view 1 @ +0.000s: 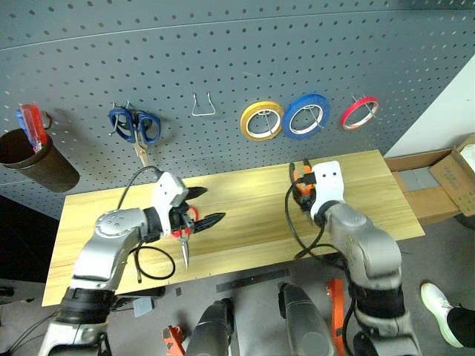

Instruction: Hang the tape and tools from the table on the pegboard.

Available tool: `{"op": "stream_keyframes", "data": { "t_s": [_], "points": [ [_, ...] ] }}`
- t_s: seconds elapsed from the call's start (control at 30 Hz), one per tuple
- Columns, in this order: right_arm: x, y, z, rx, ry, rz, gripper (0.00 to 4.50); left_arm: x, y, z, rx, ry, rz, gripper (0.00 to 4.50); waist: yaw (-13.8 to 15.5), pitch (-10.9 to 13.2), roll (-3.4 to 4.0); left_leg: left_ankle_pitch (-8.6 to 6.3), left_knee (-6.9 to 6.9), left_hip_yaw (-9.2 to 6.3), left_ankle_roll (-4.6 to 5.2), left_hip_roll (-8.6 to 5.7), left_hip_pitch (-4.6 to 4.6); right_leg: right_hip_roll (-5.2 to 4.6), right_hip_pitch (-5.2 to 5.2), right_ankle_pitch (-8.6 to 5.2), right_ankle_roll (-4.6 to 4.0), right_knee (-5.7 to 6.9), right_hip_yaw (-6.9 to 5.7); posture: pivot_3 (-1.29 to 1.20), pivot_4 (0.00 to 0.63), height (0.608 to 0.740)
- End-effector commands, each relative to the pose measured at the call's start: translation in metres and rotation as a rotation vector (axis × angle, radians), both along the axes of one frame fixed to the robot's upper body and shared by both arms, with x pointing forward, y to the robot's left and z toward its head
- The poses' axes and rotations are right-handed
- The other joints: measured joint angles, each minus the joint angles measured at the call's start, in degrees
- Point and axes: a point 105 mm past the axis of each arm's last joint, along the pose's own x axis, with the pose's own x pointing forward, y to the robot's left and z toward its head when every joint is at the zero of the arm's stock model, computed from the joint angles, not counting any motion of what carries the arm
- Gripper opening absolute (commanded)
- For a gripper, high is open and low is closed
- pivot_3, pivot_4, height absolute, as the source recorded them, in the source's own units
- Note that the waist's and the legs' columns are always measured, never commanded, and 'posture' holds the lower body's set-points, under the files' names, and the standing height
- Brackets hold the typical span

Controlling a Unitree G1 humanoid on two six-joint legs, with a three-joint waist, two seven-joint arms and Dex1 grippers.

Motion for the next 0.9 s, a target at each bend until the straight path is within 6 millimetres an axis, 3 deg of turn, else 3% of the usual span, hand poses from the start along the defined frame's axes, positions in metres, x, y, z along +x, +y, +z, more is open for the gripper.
{"op": "stream_keyframes", "data": {
  "t_s": [0.03,0.1,0.23,0.5,0.77,0.9],
  "points": [
    [-0.020,0.032,0.038,0.029,-0.125,0.107,2.30,-0.004,0.010,0.025,-0.045,-0.083,0.042,4.50,0.15,0.00,0.00,0.01,0.03,0.02,-0.01,-0.01,0.00,-0.01,0.00,0.03,-0.04,0.00,0.00,-0.15,0.295,0.740],
    [-0.019,0.046,0.059,0.038,-0.215,0.156,2.30,-0.004,0.015,0.029,-0.058,-0.090,0.071,4.50,0.26,0.00,-0.01,0.04,0.04,0.03,-0.06,0.00,0.01,-0.01,0.01,0.15,-0.05,-0.04,-0.02,-0.14,0.296,0.740],
    [-0.005,0.055,0.094,0.105,-0.356,0.209,2.30,-0.002,0.025,0.044,-0.086,-0.137,0.129,4.50,0.57,-0.01,-0.04,0.10,0.04,0.01,-0.13,0.02,0.08,0.04,0.09,0.30,-0.10,-0.13,-0.07,-0.11,0.284,0.740],
    [0.005,0.077,0.137,0.209,-0.499,0.411,2.30,-0.014,0.052,0.049,-0.057,-0.183,0.222,4.50,0.97,-0.03,-0.06,0.16,-0.10,0.15,-0.37,0.07,0.07,0.08,-0.08,0.31,-0.12,-0.29,-0.08,-0.04,0.259,0.740],
    [0.015,0.109,0.194,0.347,-0.592,0.512,2.30,-0.024,0.059,0.061,-0.037,-0.241,0.227,4.50,2.42,-0.21,-0.25,0.22,-0.08,0.26,-0.50,0.14,-0.05,0.08,-0.34,0.38,-0.22,-0.20,-0.09,0.02,0.217,0.740],
    [0.022,0.122,0.209,0.362,-0.636,0.534,2.29,-0.025,0.055,0.064,-0.045,-0.250,0.209,4.50,3.32,-0.50,-0.59,0.23,-0.09,0.24,-0.53,0.13,-0.05,0.09,-0.35,0.39,-0.24,-0.22,-0.14,0.03,0.206,0.740]
  ]
}}
